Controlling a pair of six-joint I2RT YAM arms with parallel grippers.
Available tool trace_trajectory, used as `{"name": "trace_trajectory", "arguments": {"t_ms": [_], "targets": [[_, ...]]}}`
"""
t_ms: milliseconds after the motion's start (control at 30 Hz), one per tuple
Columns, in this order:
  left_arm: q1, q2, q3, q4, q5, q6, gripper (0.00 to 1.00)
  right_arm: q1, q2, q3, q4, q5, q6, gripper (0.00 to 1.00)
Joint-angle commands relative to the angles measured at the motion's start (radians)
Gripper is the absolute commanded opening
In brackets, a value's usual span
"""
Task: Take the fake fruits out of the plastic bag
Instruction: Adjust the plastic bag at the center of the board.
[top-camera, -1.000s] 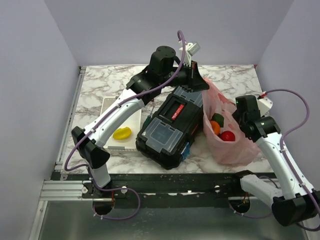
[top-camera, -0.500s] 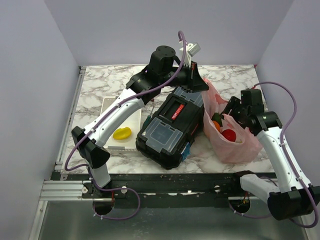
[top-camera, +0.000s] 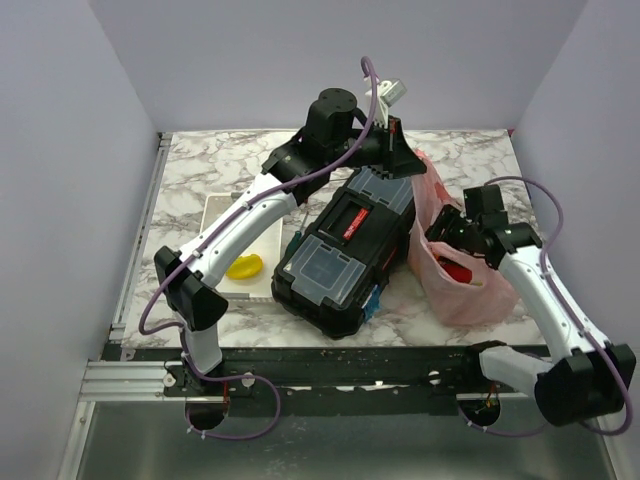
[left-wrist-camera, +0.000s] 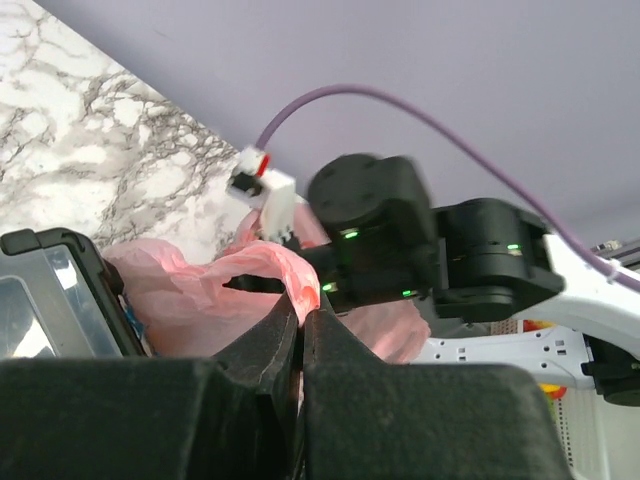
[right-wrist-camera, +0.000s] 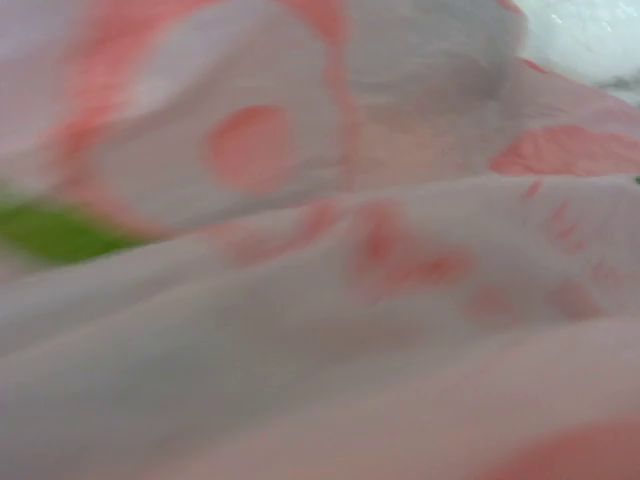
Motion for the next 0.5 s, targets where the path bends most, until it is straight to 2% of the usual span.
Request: {"name": "trace_trajectory", "arguments": {"t_ms": [0, 133, 200, 267, 467], "targets": [[0.009, 0.029, 0.044, 0.080, -0.029, -0.008, 0.00, 0.002, 0.046, -0.052, 0.010, 0.214, 0.158, 0.66], [0.011, 0.081, 0.109, 0.069, -0.024, -0.006, 0.00, 0.002, 0.028, -0.060, -0.047, 0.456, 0.219, 0.72], [0.013, 0.107, 0.143, 0.046, -0.022, -0.003, 0.00, 0.003, 0.037, -0.070, -0.080, 0.514, 0.246, 0.81], [0.014, 0.124, 0.165, 0.030, -0.020, 0.001, 0.00, 0.003, 0.056, -0.090, -0.093, 0.515, 0.268, 0.90], [0.024, 0.121, 0.166, 0.031, -0.020, 0.003, 0.00, 0.002, 0.097, -0.164, -0.085, 0.442, 0.321, 0.92]]}}
